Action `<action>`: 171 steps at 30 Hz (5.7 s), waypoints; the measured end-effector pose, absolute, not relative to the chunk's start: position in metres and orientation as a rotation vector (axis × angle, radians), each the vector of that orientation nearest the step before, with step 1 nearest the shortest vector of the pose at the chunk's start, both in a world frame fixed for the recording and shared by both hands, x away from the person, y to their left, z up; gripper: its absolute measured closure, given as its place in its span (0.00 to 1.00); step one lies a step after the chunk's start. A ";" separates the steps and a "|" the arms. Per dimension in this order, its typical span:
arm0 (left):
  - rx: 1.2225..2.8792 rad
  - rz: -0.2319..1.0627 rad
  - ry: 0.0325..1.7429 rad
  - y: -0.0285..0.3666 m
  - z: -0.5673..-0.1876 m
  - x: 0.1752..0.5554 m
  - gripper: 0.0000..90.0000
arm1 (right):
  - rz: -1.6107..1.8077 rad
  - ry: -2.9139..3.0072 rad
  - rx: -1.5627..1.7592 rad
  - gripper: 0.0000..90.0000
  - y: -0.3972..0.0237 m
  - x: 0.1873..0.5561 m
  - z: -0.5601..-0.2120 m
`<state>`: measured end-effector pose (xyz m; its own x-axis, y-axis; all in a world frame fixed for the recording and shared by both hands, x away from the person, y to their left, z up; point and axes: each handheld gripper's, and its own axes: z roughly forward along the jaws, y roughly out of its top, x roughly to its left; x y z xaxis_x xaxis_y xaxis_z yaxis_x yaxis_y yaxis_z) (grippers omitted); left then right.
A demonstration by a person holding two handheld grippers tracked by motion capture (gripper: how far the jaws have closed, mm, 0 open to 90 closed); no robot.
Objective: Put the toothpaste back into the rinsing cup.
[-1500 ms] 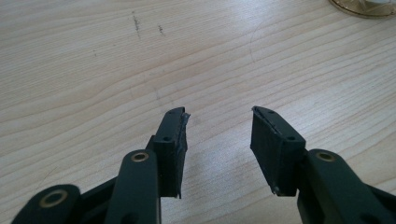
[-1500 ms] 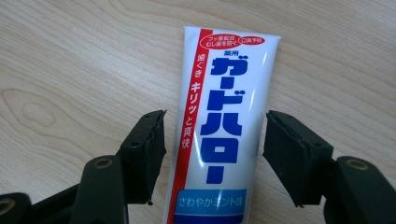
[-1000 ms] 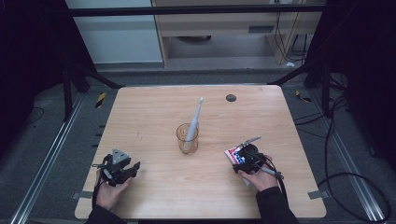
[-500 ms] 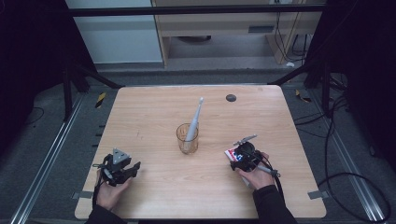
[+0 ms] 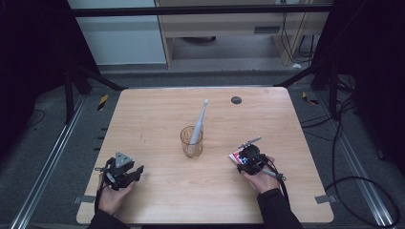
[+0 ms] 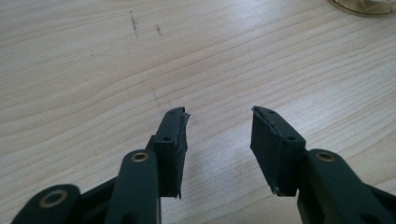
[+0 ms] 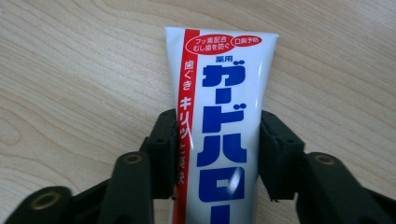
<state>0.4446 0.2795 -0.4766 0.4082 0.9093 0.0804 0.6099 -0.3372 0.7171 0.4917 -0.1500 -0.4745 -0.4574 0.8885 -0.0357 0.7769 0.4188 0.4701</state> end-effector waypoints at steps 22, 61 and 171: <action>2.055 0.655 1.290 0.279 -0.475 0.444 0.61 | 0.923 2.277 1.398 0.76 -0.156 0.480 -0.436; 2.044 0.661 1.285 0.278 -0.475 0.443 0.61 | 1.522 1.818 1.161 0.77 -0.124 0.475 -0.375; 2.000 0.670 1.302 0.285 -0.473 0.442 0.62 | 1.653 1.803 1.065 0.76 0.001 0.546 -0.419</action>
<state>0.4416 0.2853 -0.4725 0.3757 0.9244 0.0663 0.5917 -0.2943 0.7505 0.5455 0.0009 -0.4195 -0.5887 0.7925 0.1593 0.2272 -0.0270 0.9735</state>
